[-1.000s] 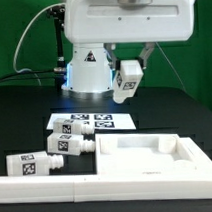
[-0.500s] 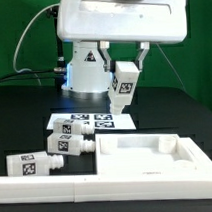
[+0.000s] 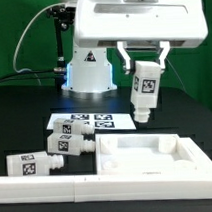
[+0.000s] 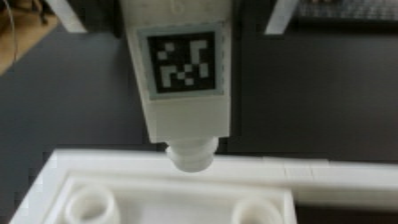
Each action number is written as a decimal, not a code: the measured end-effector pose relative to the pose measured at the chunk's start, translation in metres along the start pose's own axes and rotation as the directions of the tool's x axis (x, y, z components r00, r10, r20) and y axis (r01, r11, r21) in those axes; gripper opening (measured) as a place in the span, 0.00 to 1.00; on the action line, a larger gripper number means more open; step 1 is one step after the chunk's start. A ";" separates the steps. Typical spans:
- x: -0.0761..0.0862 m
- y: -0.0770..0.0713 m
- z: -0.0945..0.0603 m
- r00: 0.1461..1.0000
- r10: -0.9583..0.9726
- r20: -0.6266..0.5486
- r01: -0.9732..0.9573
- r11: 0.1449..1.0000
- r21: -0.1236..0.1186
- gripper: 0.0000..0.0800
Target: Assemble one leg
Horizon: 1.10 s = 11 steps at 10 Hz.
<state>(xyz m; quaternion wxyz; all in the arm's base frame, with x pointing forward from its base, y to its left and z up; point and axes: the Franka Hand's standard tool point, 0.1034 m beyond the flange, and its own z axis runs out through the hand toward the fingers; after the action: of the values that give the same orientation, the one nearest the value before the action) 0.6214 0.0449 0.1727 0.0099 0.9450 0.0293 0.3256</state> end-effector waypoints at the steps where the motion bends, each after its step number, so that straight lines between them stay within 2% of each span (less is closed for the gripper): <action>1: -0.002 0.009 0.000 0.997 -0.008 -0.074 0.005 0.999 -0.036 0.36; 2: -0.011 0.010 0.005 0.999 -0.006 -0.045 0.005 0.999 -0.034 0.36; 4: -0.014 0.007 0.007 1.000 -0.004 -0.022 0.003 1.000 -0.025 0.36; 5: -0.015 0.001 0.008 1.000 0.018 -0.016 -0.018 1.000 -0.014 0.36; 6: -0.014 -0.012 0.011 0.999 0.044 0.006 -0.044 0.999 0.010 0.36; 8: 0.001 -0.040 0.017 0.996 0.059 0.073 -0.064 0.996 0.068 0.36; 9: 0.006 -0.036 0.017 0.997 0.059 0.049 -0.062 0.996 0.060 0.36; 11: 0.001 -0.036 0.018 0.997 0.057 0.057 -0.061 0.996 0.060 0.36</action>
Offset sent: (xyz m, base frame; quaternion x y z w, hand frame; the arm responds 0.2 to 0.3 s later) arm 0.0000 0.0000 0.0000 0.0000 0.0000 0.0000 1.0000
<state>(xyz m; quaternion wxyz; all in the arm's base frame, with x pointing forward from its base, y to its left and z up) 0.6316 0.0809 0.1583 -0.0280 0.9539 0.0110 0.2985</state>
